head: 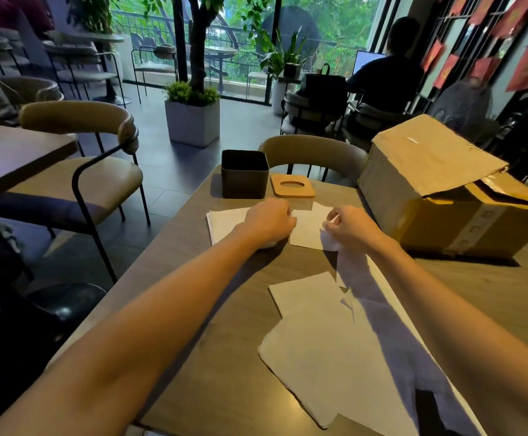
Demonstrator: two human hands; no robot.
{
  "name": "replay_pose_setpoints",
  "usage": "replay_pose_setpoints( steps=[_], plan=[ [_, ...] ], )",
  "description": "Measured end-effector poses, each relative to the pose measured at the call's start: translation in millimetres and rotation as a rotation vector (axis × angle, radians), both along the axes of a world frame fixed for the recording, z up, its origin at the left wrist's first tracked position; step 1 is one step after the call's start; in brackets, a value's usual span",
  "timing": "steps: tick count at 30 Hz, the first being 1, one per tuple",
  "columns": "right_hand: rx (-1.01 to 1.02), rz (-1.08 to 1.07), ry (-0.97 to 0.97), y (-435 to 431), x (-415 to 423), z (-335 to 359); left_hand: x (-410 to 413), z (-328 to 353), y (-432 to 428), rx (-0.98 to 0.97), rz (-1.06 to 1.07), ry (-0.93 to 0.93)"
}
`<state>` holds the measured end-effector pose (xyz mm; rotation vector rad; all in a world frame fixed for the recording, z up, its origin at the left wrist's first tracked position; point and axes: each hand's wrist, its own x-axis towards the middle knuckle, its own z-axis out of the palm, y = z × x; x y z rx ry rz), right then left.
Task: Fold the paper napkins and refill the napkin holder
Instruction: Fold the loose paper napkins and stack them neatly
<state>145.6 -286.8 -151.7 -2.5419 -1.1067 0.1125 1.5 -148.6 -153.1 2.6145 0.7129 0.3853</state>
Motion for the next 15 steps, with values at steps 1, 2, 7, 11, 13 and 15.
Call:
replay_pose_setpoints(
  steps=[1, 2, 7, 11, 13, 15],
  plan=[
    [0.005, -0.014, 0.010, -2.5, 1.2, -1.3, 7.5, -1.3, -2.5, -0.004, 0.007, 0.020],
    [0.010, -0.039, 0.024, -3.0, 1.2, -3.1, 14.6, -3.1, -4.5, -0.003, 0.012, 0.047],
    [-0.036, -0.087, 0.014, 3.2, 0.4, -10.3, 39.2, -13.3, -10.2, 0.050, 0.106, 0.157],
    [-0.041, -0.057, -0.002, 2.7, 0.2, -8.3, 48.2, -13.3, -6.3, 0.033, 0.150, 0.160],
    [-0.010, -0.039, 0.010, 2.1, -0.1, -8.5, 48.8, -12.0, -2.3, 0.000, 0.131, 0.141],
    [0.029, -0.029, 0.045, 1.3, 1.8, -10.2, 48.6, -11.9, -0.3, -0.026, 0.113, 0.142]
  ],
)
